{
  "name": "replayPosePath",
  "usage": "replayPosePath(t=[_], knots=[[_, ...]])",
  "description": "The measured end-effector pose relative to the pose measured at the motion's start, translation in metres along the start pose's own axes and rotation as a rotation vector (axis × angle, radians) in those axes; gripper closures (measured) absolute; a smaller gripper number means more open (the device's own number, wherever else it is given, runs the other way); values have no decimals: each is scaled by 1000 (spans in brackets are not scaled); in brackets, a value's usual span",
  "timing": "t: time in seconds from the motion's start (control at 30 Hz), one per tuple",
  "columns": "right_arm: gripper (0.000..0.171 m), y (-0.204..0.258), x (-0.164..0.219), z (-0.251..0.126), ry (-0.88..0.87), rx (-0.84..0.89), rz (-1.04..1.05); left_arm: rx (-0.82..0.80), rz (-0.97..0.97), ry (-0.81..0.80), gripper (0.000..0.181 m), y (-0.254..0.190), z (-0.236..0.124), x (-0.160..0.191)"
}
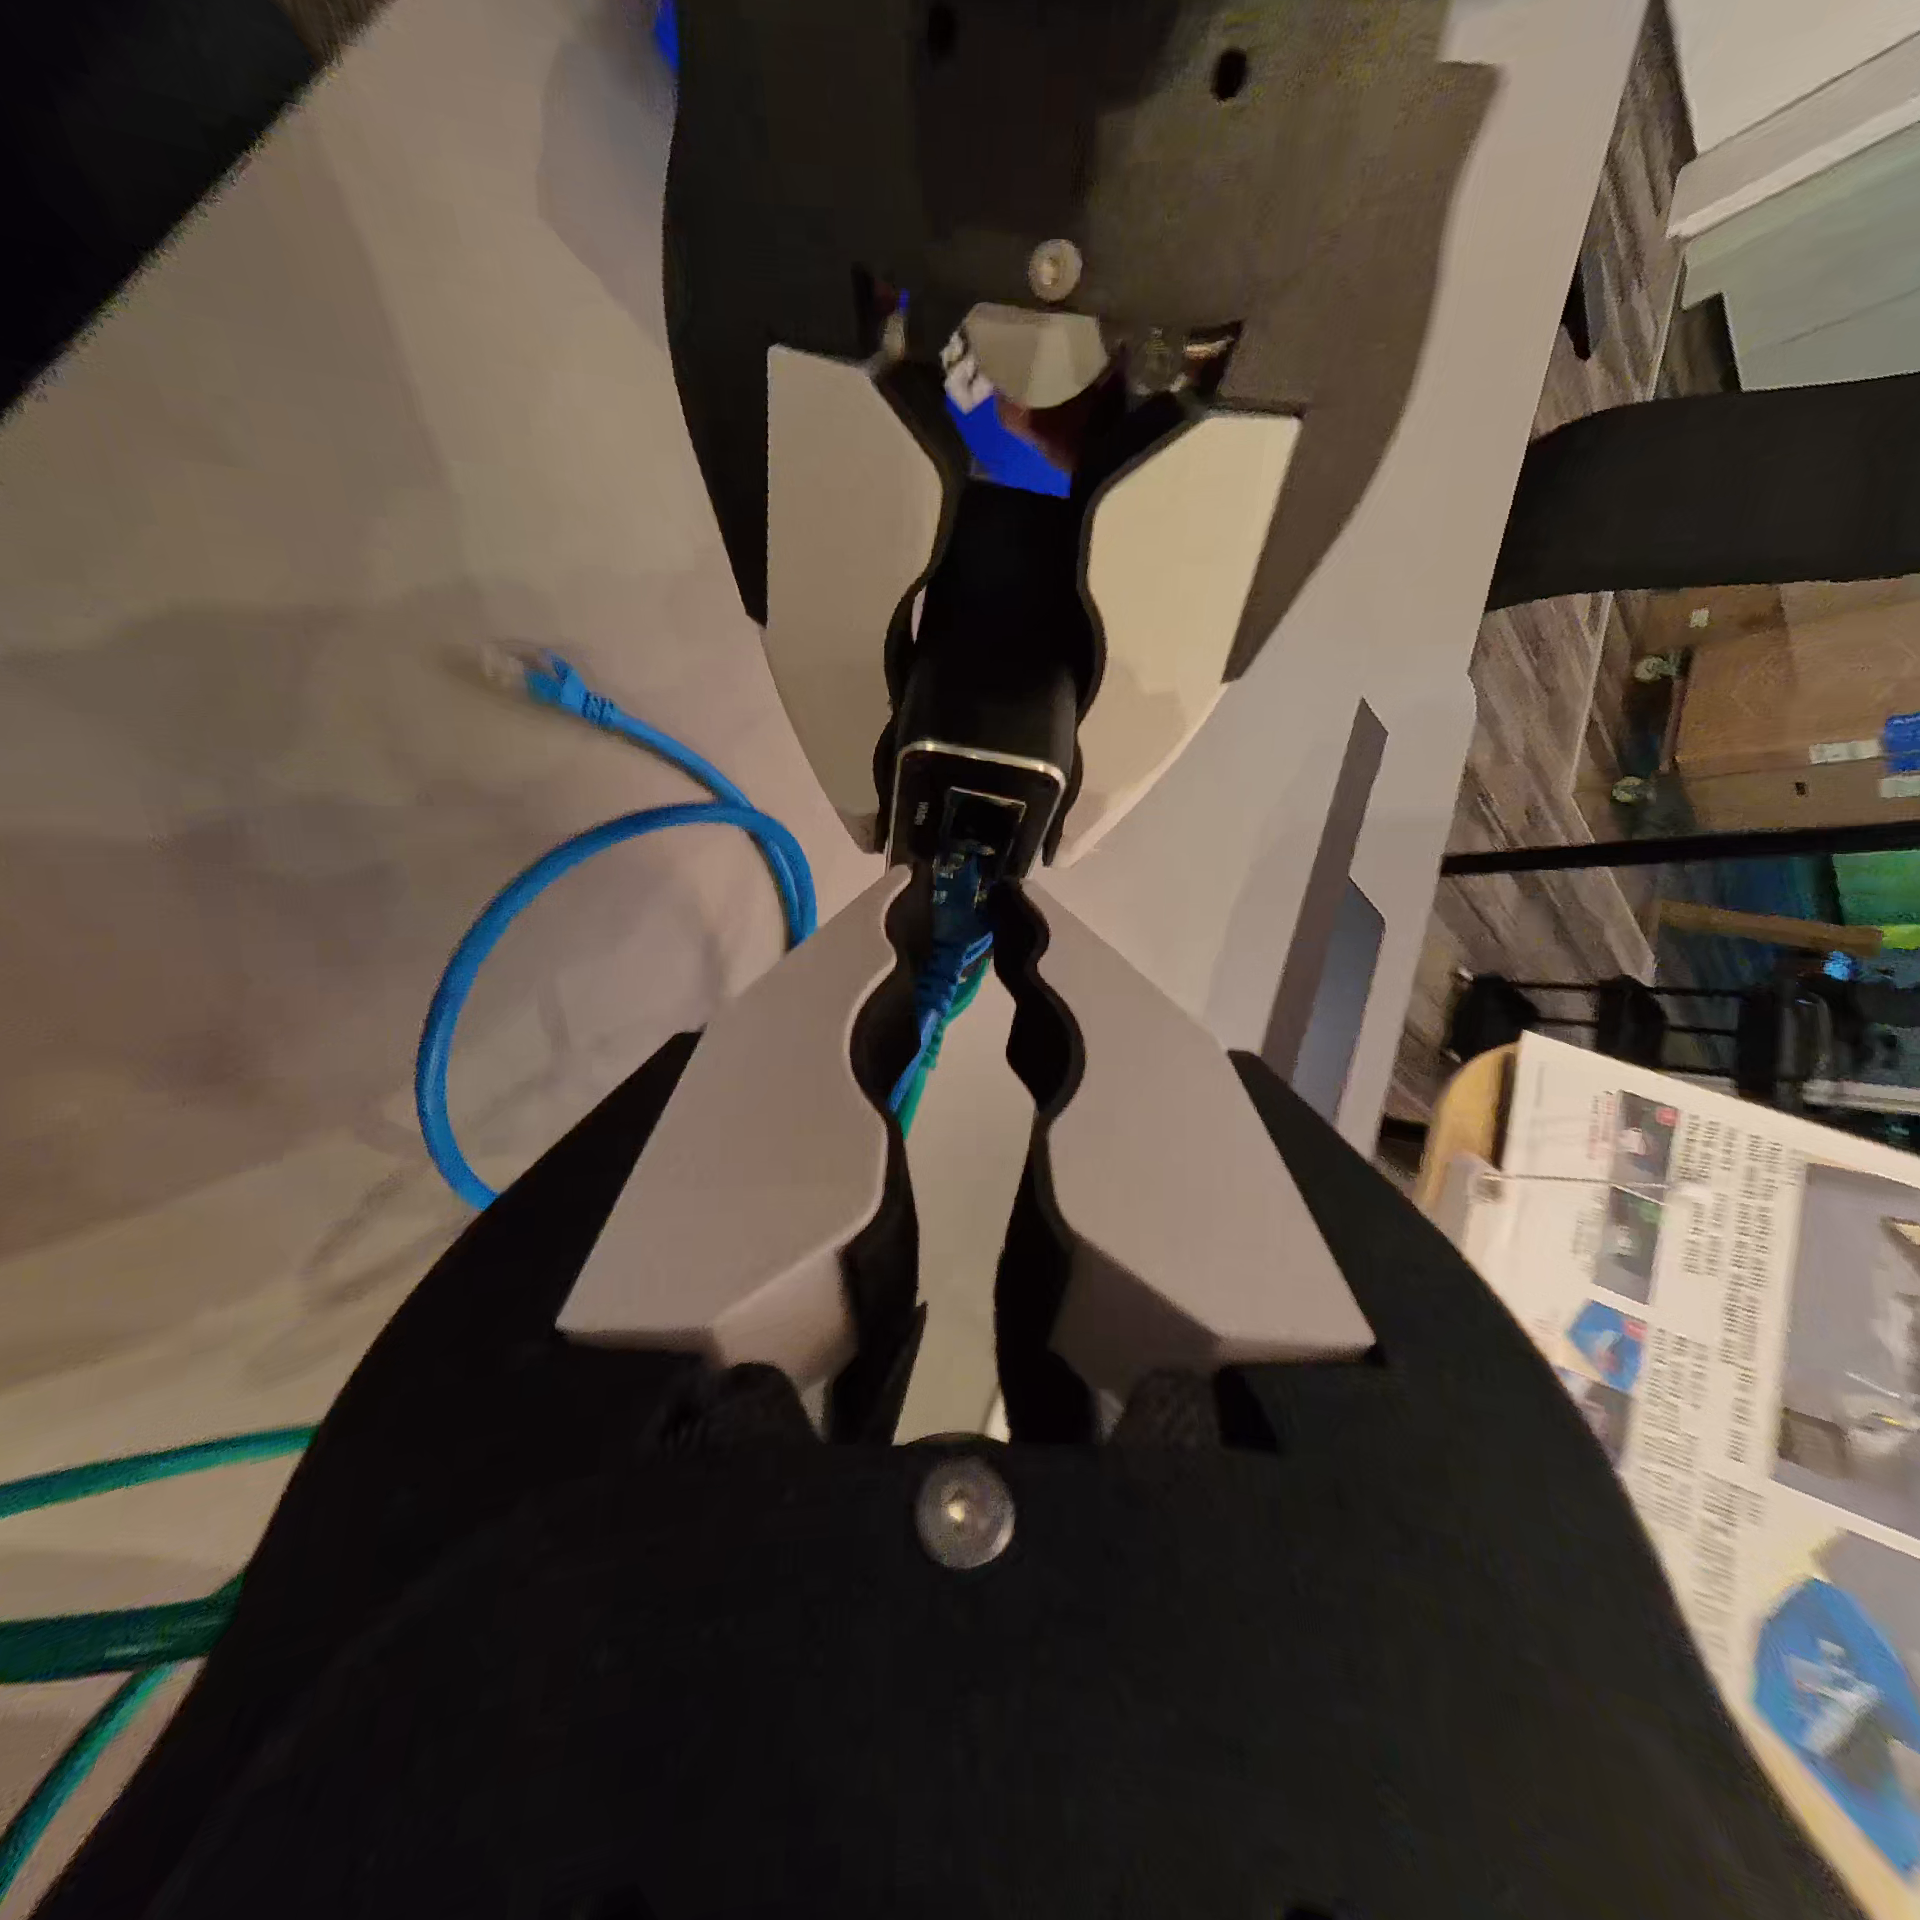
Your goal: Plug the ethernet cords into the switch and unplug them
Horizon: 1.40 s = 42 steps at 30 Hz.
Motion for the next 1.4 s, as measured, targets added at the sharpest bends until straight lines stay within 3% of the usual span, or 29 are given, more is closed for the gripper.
replayPosePath(t=[0.1,0.43,0.57,0.67,0.7,0.8,1.13,1.4], knots=[[164,-1,0,-6,-151,-35,97,-7,19,-22,144,0,-4,-4],[164,1,4,-9,-384,-150,253,6,56,-58,144,-3,-5,-8],[163,2,5,-6,-266,-99,192,21,24,-52,144,-3,1,-2],[163,4,-2,-21,-237,-73,146,-48,-43,35,145,18,7,30],[163,1,3,-19,-164,-45,132,-22,-53,13,145,19,4,31],[162,1,-1,-17,-176,-41,132,-38,6,-7,145,15,-1,15],[163,-33,7,-97,-150,274,220,-179,-47,83,145,43,0,44],[162,-31,17,-130,-66,364,248,-245,-95,125,145,63,-10,62]])
Point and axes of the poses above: each gripper's, where its closed fingertips meet, z out along the fingers, x out of its underside, y = z × x across the jaws, the point moved 4 cm from there along -z, back along the fingers
